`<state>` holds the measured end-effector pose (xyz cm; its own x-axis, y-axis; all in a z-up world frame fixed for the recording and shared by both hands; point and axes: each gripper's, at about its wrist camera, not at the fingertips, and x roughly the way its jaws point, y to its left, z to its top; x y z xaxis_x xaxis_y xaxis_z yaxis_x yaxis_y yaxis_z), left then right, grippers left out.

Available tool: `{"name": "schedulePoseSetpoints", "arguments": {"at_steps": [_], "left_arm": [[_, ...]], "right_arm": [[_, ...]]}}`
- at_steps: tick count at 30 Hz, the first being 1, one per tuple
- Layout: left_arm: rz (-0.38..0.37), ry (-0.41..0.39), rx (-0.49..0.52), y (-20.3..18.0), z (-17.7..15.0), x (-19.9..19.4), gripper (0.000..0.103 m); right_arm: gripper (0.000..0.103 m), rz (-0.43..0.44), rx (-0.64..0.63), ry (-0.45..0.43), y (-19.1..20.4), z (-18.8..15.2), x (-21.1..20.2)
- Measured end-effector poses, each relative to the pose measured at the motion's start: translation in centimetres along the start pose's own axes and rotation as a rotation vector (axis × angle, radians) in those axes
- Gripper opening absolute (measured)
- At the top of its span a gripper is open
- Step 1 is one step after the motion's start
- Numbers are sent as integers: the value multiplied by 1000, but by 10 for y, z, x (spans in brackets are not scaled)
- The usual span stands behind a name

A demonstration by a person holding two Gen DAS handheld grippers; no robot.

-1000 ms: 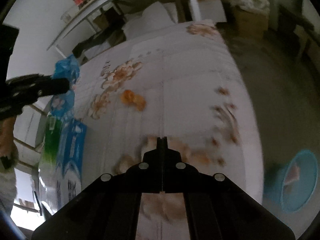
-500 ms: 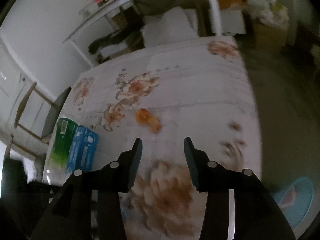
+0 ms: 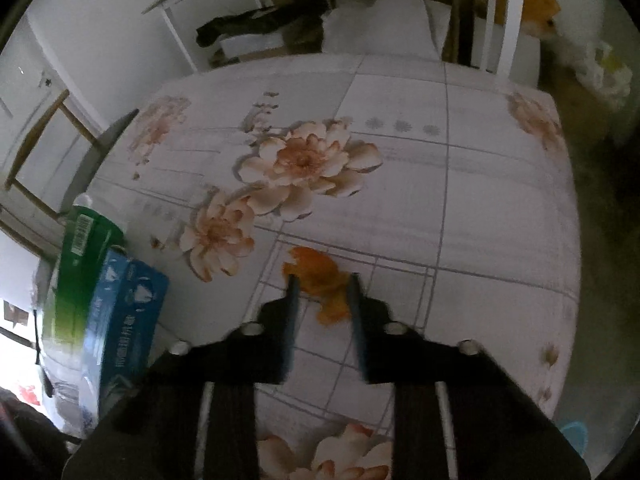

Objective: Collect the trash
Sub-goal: 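Grasp the blue plastic bag with the left gripper while the right grasps the orange peel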

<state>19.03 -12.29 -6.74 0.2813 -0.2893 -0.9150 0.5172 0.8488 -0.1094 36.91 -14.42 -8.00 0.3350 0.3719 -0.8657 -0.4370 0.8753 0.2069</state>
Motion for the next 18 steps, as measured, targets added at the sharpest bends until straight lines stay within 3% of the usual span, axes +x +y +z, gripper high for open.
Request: {"name": "schedulePoseSetpoints", "arguments": {"at_steps": [2,6,14,18], "left_arm": [[-2,1,-9,2,-1,0,27],[-16,2,-41,13,0,2,27],[-37,-2,-86,31,-3,-4,29],[-43,2,-93,34,-5,-3,29]], "right_arm": [[0,-5,16,-6,-2,-4,-4],[0,4,107,-26,-19,-17,-20],[0,20,272,-96,-49,-76,-77],[4,24,253,-110,-47,-75,-89]]}}
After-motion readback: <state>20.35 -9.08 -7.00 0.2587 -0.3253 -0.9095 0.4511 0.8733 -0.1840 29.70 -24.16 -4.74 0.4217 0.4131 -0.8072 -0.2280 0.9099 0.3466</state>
